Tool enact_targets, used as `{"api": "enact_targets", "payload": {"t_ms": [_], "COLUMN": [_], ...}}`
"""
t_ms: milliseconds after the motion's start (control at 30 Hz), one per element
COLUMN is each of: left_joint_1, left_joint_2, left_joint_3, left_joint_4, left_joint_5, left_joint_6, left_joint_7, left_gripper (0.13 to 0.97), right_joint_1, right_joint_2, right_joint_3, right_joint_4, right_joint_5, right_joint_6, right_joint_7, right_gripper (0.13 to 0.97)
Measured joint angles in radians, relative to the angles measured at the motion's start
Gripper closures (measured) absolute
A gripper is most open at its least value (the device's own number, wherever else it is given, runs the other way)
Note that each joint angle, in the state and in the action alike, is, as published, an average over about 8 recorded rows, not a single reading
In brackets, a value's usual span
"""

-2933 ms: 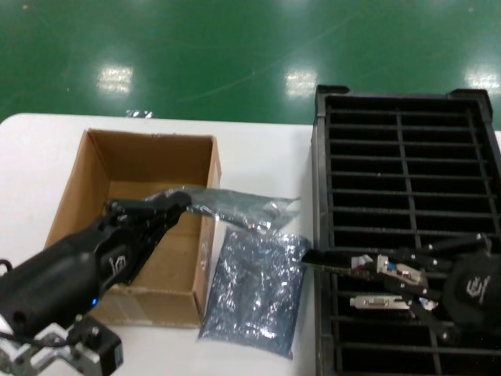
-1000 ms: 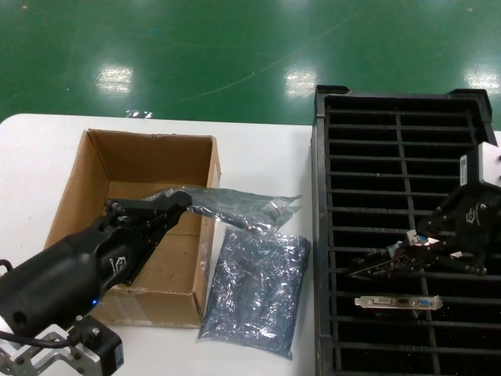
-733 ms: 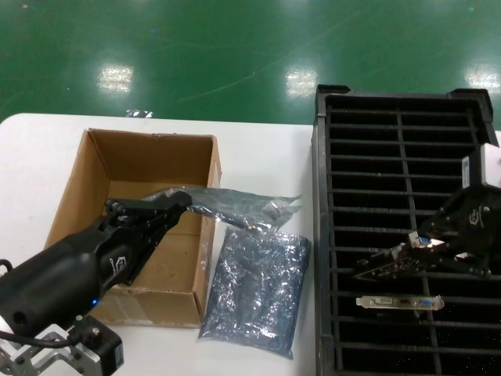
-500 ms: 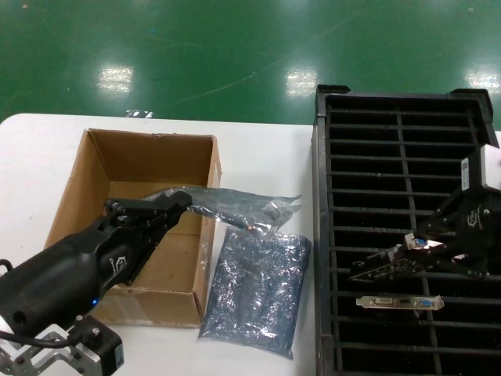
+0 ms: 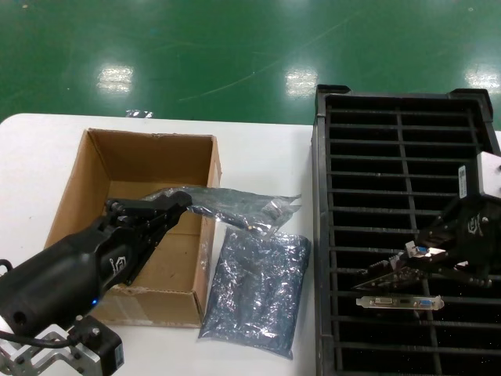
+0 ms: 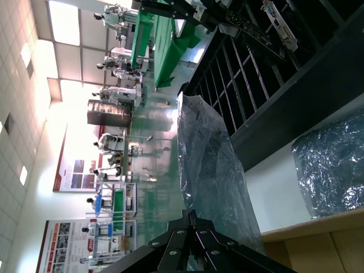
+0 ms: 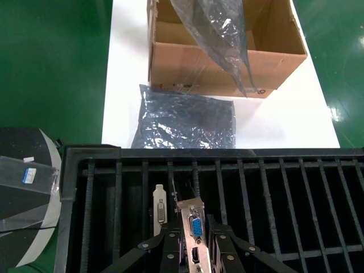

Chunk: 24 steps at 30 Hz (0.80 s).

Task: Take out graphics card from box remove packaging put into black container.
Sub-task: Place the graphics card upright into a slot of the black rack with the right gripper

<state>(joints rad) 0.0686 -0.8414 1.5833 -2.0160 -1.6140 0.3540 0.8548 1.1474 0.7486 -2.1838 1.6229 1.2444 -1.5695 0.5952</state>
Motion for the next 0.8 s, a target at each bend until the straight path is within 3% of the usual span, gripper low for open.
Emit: {"api": "enact_targets", "payload": {"t_ms": [800], "left_joint_1": [0.000], "left_joint_2": [0.000], "left_joint_3": [0.000], "left_joint_4": [0.000], "left_joint_5": [0.000], "left_joint_6": [0.000], "left_joint_7": [0.000], "left_gripper": [0.958], "right_joint_1": [0.017], "right_joint_2": [-0.033], "right_joint_3": [-0.064], "right_joint_4": [-0.033], "right_joint_5": [-0.054], "right_joint_6": [0.000], "right_joint_7": [-0.044], "right_gripper": [0.891]}}
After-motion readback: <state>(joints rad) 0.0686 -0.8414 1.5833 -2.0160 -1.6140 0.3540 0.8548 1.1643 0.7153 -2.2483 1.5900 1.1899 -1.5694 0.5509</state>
